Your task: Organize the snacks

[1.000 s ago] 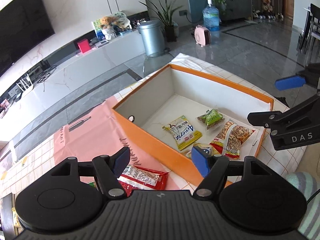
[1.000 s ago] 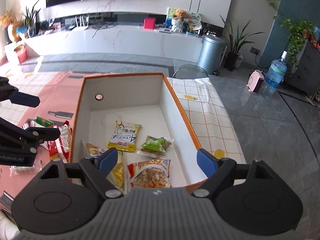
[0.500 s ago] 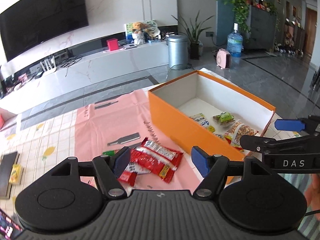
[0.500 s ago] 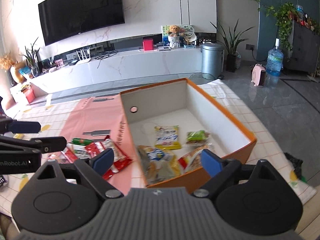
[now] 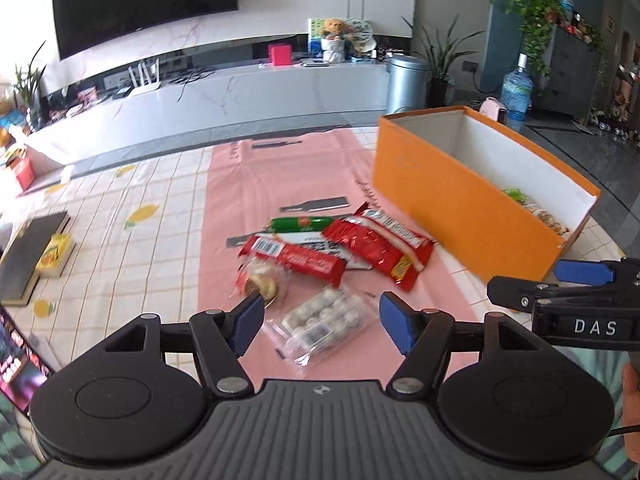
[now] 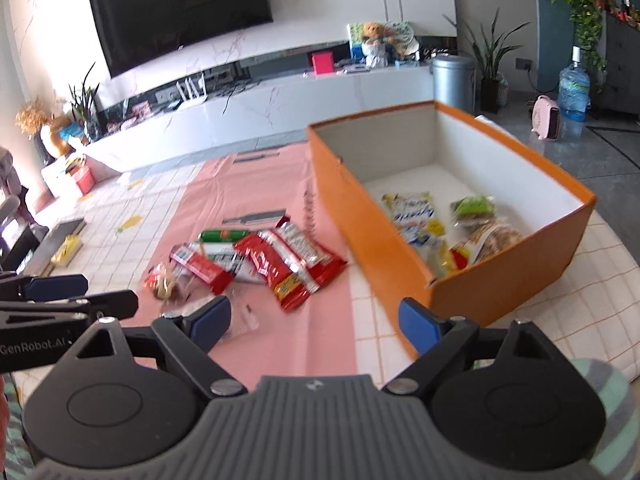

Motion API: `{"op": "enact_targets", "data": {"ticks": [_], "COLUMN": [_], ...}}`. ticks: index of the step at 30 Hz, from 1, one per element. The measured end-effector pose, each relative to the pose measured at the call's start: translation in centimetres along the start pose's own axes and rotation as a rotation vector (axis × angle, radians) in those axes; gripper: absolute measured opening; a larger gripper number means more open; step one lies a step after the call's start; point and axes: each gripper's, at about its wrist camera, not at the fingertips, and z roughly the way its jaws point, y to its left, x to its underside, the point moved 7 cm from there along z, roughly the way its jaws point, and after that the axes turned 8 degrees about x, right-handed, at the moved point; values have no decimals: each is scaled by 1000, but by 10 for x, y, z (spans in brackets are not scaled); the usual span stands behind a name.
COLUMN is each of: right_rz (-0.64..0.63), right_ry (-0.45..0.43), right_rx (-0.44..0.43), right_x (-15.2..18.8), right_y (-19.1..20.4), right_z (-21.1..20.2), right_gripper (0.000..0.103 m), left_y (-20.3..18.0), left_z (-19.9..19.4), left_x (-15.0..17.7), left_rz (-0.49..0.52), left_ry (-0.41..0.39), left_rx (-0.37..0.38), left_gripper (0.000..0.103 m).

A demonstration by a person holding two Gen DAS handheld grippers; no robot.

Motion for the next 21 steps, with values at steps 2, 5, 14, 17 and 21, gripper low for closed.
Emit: {"op": "enact_targets", "data": {"ticks": [2, 5, 14, 17, 21], "right_rz": [-23, -42, -95, -98, -126], "right_ry": [18, 37, 113, 147, 165], "right_rx": [-6, -13, -30, -45, -65], "right_x": [6, 10, 25, 28, 28], "right_y": [9, 17, 32, 36, 46], "right_z": [7, 16, 51, 64, 79], "right_gripper": [85, 81, 61, 52, 42], "left_y": [12, 24, 29, 34, 41], "left_z": [2, 7, 35, 48, 62], "left_x": [7, 14, 26, 28, 24], "left_rz": [-34, -88, -51, -47, -47], "left_ry": [15, 30, 75, 87, 78], "left_rx": [11, 49, 101, 112, 119], "left_gripper": [78, 78, 79, 80, 83]}}
